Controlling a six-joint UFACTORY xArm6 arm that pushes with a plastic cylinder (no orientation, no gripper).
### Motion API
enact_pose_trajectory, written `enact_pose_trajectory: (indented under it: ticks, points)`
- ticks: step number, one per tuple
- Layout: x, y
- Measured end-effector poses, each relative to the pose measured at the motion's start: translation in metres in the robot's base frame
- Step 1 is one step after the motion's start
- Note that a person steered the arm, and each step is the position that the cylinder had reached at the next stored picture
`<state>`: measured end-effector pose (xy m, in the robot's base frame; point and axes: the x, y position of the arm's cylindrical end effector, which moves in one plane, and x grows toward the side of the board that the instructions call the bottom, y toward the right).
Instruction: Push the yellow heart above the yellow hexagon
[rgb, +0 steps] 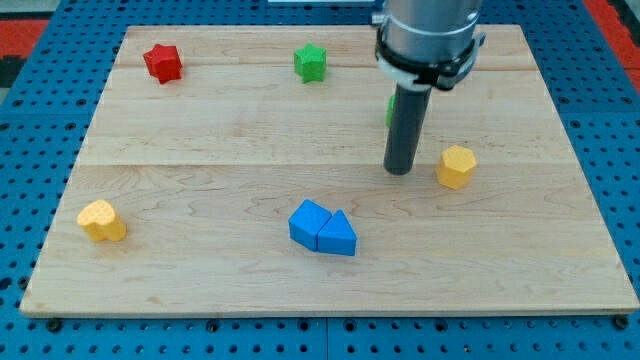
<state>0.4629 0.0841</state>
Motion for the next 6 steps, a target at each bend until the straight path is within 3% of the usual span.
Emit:
enact_pose_trajectory:
  ticks: [1,2,3,5,6]
  points:
    - [0.002,0.079]
    - [0.001,0.098]
    - [0.018,0.01]
    - [0.017,-0.26]
    - [0.042,-0.344]
